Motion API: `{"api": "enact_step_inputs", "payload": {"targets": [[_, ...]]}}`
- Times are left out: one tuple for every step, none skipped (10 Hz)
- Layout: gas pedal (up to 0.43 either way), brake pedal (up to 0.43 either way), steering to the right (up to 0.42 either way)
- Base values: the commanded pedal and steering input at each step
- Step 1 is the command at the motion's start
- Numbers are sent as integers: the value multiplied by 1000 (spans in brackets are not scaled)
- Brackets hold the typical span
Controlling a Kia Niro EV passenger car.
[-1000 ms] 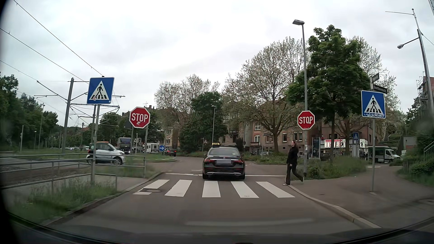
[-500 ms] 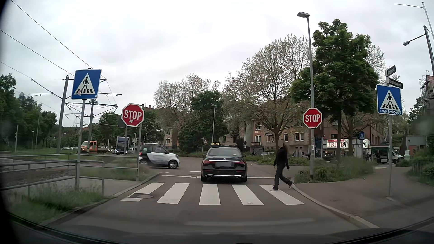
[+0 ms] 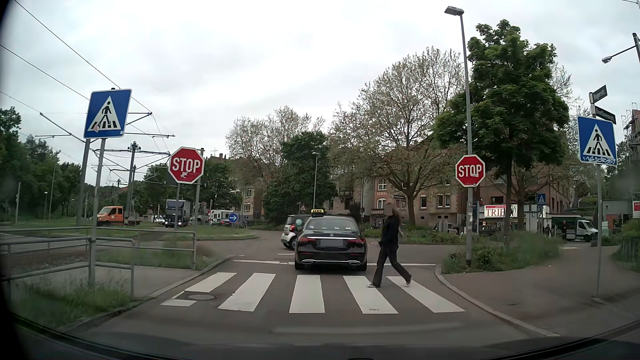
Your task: Follow the waypoints while adhering to traffic rules and regulations
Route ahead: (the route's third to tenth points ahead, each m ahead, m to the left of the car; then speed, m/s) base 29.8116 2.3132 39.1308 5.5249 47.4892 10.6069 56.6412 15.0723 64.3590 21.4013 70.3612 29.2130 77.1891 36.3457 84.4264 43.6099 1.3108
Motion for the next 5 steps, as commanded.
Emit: {"api": "enact_step_inputs", "payload": {"targets": [[0,146,-4],[0,152,-4],[0,140,-4],[0,128,-4],[0,91,-4]]}}
